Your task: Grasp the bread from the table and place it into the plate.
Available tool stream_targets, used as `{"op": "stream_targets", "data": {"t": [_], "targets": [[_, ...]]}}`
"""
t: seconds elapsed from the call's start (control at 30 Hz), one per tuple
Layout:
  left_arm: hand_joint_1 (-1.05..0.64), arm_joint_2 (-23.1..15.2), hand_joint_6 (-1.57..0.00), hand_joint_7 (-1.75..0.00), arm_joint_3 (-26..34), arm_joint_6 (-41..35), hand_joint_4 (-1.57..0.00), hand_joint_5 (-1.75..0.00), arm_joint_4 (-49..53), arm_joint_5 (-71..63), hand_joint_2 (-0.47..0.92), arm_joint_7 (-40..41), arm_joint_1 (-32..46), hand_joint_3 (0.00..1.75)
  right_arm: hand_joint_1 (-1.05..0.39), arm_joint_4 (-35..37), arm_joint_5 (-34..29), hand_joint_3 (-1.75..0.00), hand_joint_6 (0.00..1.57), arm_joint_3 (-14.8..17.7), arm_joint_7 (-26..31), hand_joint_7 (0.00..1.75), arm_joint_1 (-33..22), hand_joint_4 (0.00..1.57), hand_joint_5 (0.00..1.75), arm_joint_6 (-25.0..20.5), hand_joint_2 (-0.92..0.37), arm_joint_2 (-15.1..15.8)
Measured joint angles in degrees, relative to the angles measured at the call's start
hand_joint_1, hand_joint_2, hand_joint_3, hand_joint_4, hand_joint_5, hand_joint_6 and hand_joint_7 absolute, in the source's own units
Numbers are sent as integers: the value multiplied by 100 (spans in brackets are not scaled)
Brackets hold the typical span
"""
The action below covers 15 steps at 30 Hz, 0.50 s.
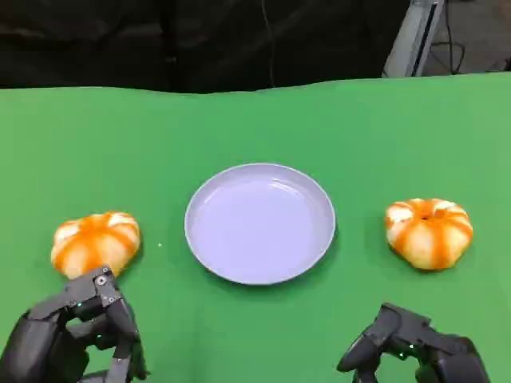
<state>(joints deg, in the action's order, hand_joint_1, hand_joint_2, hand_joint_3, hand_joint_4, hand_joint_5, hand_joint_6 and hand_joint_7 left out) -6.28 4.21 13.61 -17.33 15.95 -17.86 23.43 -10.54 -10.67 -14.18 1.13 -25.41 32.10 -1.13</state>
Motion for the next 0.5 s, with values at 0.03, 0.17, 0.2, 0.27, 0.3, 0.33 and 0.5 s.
{"op": "stream_targets", "data": {"t": [0.03, 0.17, 0.2, 0.27, 0.3, 0.33, 0.5], "targets": [[9, 0, -76, -169, 1, 0, -92, -175, 0, 0, 43, 0, 0, 142, 1, 0, -1, -147, 85, 0, 0, 133, 0, 82, 163, 0, -29, -1], [7, 0, -76, -169, 2, 1, -91, -175, 0, 0, 43, 0, 0, 141, 2, 0, 2, -146, 85, -4, 0, 133, -1, 82, 164, -2, -31, -2], [7, 0, -76, -168, 2, 3, -91, -175, 0, 0, 43, 0, 0, 141, 3, 0, 6, -146, 85, -4, 0, 133, -3, 81, 164, -3, -31, 0], [6, 0, -76, -168, 2, 11, -90, -175, 0, 0, 43, -1, 0, 141, 3, 0, 12, -146, 85, -4, -1, 133, -5, 81, 164, -5, -31, 2], [6, 0, -77, -168, 2, 12, -90, -175, 0, 0, 43, -1, 0, 141, 3, 0, 13, -145, 85, -4, -2, 133, -6, 81, 164, -6, -31, 2], [6, 0, -77, -168, 2, 13, -90, -175, 0, 0, 43, -1, 0, 141, 3, 0, 13, -145, 85, -4, -2, 133, -6, 81, 164, -8, -31, 2], [8, 0, -77, -167, 3, 20, -90, -175, 11, -6, 42, -1, -1, 142, 3, 0, 23, -145, 84, -4, -2, 133, -6, 81, 164, -9, -32, 2]]}}
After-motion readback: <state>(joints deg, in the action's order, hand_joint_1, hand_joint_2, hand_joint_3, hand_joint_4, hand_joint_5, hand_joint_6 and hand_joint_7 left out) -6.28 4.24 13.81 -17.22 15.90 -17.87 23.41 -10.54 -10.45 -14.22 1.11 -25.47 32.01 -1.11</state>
